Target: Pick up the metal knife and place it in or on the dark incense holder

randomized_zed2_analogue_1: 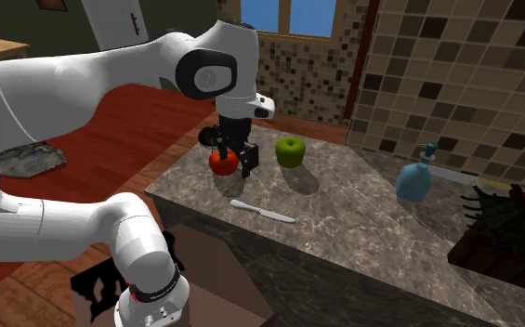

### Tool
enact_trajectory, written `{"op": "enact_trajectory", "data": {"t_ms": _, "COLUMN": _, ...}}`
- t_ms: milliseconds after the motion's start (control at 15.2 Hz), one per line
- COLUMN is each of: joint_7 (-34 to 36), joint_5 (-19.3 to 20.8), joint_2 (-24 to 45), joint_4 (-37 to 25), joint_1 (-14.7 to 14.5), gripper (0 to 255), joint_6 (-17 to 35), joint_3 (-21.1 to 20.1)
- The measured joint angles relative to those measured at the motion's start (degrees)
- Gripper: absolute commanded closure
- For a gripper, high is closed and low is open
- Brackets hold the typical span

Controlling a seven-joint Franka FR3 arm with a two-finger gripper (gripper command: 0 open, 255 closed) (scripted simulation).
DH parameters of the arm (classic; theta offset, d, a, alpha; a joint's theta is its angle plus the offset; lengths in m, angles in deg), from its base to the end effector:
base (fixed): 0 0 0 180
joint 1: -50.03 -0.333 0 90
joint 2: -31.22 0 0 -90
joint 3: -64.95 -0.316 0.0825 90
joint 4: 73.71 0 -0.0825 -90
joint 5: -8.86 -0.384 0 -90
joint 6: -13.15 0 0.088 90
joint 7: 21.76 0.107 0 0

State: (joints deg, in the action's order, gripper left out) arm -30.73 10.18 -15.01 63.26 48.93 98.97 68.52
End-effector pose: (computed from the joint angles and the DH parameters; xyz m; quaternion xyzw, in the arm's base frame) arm 0.2922 -0.0205 0.5739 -0.9968 -0.0668 0.0422 0.0148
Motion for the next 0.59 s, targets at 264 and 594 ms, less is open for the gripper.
{"op": "enact_trajectory", "data": {"t_ms": 264, "joint_7": 6.7, "joint_5": -2.0, "joint_2": -0.1, "joint_4": 3.7, "joint_1": 2.2, "gripper": 0, "joint_6": 4.5, "joint_3": -1.4}}
{"op": "enact_trajectory", "data": {"t_ms": 594, "joint_7": 21.5, "joint_5": -6.1, "joint_2": 2.2, "joint_4": 12.3, "joint_1": 7.1, "gripper": 0, "joint_6": 18.1, "joint_3": -4.3}}
